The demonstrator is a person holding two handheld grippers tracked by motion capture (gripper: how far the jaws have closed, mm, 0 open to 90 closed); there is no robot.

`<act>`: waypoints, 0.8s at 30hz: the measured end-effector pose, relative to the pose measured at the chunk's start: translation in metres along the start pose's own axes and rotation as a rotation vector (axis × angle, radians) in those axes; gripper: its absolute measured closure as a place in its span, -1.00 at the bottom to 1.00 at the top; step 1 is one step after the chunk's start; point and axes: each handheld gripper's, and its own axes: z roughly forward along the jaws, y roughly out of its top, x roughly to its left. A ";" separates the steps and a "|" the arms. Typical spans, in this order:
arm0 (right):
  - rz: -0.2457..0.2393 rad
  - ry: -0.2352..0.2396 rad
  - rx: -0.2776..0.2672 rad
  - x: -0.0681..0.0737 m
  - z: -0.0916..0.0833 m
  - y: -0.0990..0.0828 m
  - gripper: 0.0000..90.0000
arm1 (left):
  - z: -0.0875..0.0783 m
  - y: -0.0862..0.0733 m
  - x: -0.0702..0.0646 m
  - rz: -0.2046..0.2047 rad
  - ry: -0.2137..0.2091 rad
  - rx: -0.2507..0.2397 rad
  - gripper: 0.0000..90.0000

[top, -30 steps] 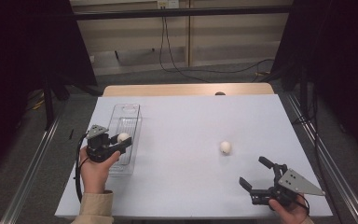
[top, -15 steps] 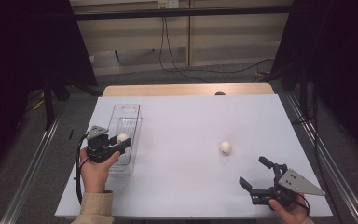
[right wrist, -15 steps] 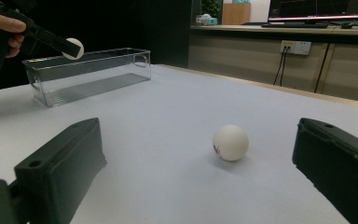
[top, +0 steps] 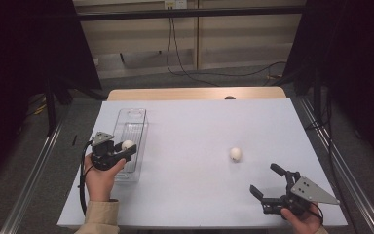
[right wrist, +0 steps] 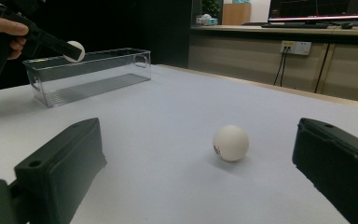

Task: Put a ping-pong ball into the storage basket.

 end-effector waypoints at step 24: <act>0.001 0.000 0.000 0.000 0.000 0.000 -0.97 | -0.004 0.003 -0.007 0.015 0.008 -0.031 -0.19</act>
